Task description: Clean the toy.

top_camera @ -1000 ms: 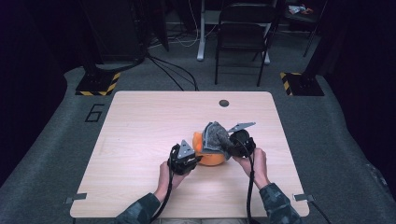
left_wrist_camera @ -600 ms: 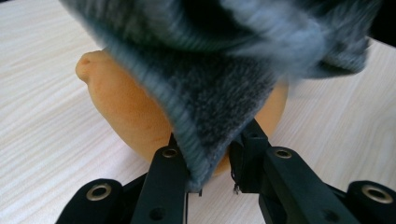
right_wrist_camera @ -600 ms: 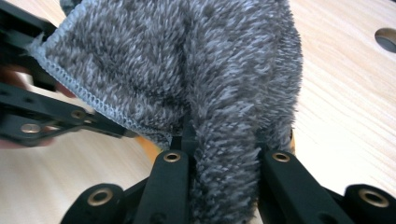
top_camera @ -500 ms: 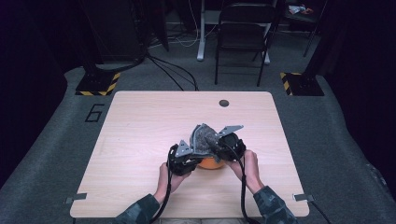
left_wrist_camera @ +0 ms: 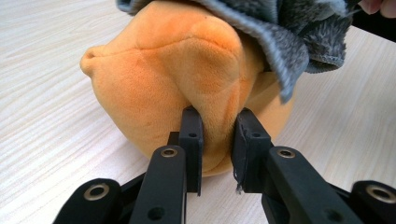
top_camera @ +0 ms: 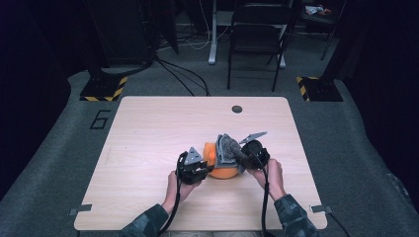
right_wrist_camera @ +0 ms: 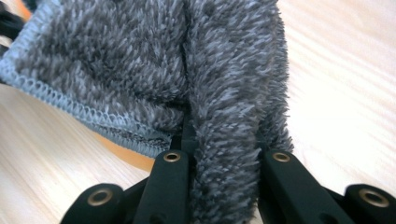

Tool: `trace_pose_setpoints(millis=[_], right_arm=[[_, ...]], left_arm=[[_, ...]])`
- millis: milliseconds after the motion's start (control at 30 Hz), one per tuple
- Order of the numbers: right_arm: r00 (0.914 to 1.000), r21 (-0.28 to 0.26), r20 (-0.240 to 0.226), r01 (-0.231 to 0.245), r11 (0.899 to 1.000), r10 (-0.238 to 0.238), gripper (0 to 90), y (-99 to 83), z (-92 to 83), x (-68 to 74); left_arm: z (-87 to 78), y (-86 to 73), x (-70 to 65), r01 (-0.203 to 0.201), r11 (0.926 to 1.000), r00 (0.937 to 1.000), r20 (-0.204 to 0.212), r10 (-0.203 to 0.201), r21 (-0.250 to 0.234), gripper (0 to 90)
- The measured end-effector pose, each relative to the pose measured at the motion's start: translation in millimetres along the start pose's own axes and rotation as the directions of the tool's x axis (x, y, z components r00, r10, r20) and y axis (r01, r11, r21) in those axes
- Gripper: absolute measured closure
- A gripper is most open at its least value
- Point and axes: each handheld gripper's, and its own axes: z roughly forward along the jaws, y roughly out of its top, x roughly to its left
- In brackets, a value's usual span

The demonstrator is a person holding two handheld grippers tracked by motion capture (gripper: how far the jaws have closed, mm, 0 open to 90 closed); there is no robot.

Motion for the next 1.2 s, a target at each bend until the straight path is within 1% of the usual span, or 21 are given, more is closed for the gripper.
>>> trace_pose_setpoints(millis=[67, 167, 200, 300, 333, 433, 467, 567, 600, 667, 733, 800, 833, 900, 933, 967, 1000, 1033, 1100, 1133, 1200], right_arm=[[0.9997, 0.022, 0.014, -0.020, 1.000, 0.019, 77.6, -3.6, 4.3, -5.6], [0.9974, 0.073, 0.065, -0.038, 0.997, 0.033, 77.6, -11.0, 14.3, -15.3], [0.9966, 0.086, 0.071, -0.047, 0.995, 0.041, 77.6, -14.3, 18.6, -18.5], [0.9947, 0.109, 0.078, -0.076, 0.991, 0.068, 77.6, -21.2, 30.4, -25.8], [0.9946, 0.117, 0.078, -0.077, 0.990, 0.068, 77.5, -21.8, 31.6, -28.1], [0.9933, 0.109, 0.079, -0.092, 0.990, 0.084, 77.6, -19.1, 26.7, -29.3], [0.9938, 0.098, 0.077, -0.087, 0.991, 0.080, 77.5, -17.8, 24.1, -30.1], [0.9948, 0.044, 0.060, -0.085, 0.995, 0.083, 77.6, -11.7, 6.7, -31.3], [0.9952, 0.022, 0.038, -0.091, 0.996, 0.090, 77.6, -8.9, 0.0, -30.5], [0.9966, -0.033, 0.012, -0.081, 0.996, 0.082, 77.6, -2.5, -14.9, -24.9], [0.9980, -0.075, -0.015, -0.062, 0.995, 0.061, 77.5, 3.6, -24.8, -15.3], [0.9991, -0.092, -0.035, -0.029, 0.995, 0.026, 77.5, 9.5, -29.0, -1.5], [0.9989, -0.092, -0.046, -0.001, 0.996, -0.004, 77.5, 12.0, -28.8, 5.3], [0.9977, -0.080, -0.054, 0.037, 0.996, -0.041, 77.5, 15.6, -23.5, 19.9], [0.9969, -0.064, -0.049, 0.059, 0.996, -0.062, 77.5, 16.3, -19.1, 25.4], [0.9962, -0.051, -0.029, 0.081, 0.995, -0.082, 77.5, 16.2, -14.2, 29.3], [0.9958, -0.047, -0.020, 0.089, 0.995, -0.090, 77.5, 15.6, -11.1, 30.3], [0.9964, -0.044, -0.023, 0.080, 0.996, -0.081, 77.5, 14.7, -8.9, 29.9], [0.9970, -0.041, -0.032, 0.069, 0.997, -0.071, 77.5, 13.3, -8.6, 25.1], [0.9973, -0.034, -0.031, 0.065, 0.997, -0.066, 77.5, 11.9, -8.4, 22.0], [0.9987, -0.027, -0.025, 0.043, 0.999, -0.043, 77.5, 8.4, -7.1, 16.6]], left_arm=[[0.1, 0.0, 0.3, -0.002, 1.0000, 1.0000, -0.003, 0.002, -0.001, 75.5], [0.1, -0.2, 1.7, -0.001, 1.0000, 1.0000, -0.002, 0.001, -0.002, 75.5], [0.3, -0.4, 1.9, 0.007, 1.0000, 1.0000, -0.002, -0.007, -0.005, 75.4], [0.4, -0.7, 3.0, 0.006, 0.9999, 1.0000, -0.005, -0.006, -0.011, 75.4], [0.4, -0.8, 2.8, 0.012, 0.9998, 0.9999, -0.004, -0.012, -0.013, 75.4], [-0.2, -1.0, 4.0, 0.011, 0.9999, 0.9999, -0.002, -0.011, -0.011, 75.4], [-0.1, -1.4, 4.4, 0.016, 0.9998, 0.9999, -0.006, -0.016, -0.011, 75.4], [0.1, -1.8, 4.9, 0.017, 0.9998, 0.9998, -0.005, -0.017, -0.008, 75.3], [0.0, -1.4, 4.6, 0.011, 0.9999, 0.9999, -0.006, -0.011, -0.006, 75.4], [0.5, -1.3, 3.9, 0.007, 0.9999, 0.9999, -0.010, -0.007, -0.010, 75.3], [0.6, -1.1, 3.6, 0.006, 0.9999, 0.9999, -0.012, -0.006, -0.010, 75.3], [0.4, -1.0, 3.5, 0.005, 1.0000, 1.0000, -0.008, -0.005, -0.007, 75.4], [0.4, -1.0, 3.4, 0.004, 1.0000, 1.0000, -0.009, -0.004, -0.007, 75.4], [0.4, -1.2, 3.4, 0.006, 1.0000, 0.9999, -0.010, -0.006, -0.006, 75.4], [0.4, -1.3, 3.6, 0.007, 1.0000, 0.9999, -0.010, -0.007, -0.004, 75.4], [0.5, -1.6, 3.8, 0.009, 1.0000, 0.9999, -0.010, -0.009, -0.001, 75.4], [1.0, -2.2, 4.1, 0.014, 0.9999, 0.9999, -0.010, -0.014, 0.001, 75.4], [0.8, -2.3, 5.0, 0.006, 1.0000, 0.9999, -0.008, -0.006, 0.002, 75.3], [1.0, -1.9, 3.7, 0.004, 1.0000, 1.0000, -0.007, -0.004, 0.001, 75.4], [1.6, -2.0, 2.9, 0.007, 1.0000, 0.9999, -0.015, -0.007, -0.006, 75.3], [1.4, -1.6, 3.2, -0.001, 1.0000, 0.9999, -0.011, 0.001, 0.000, 75.4]])
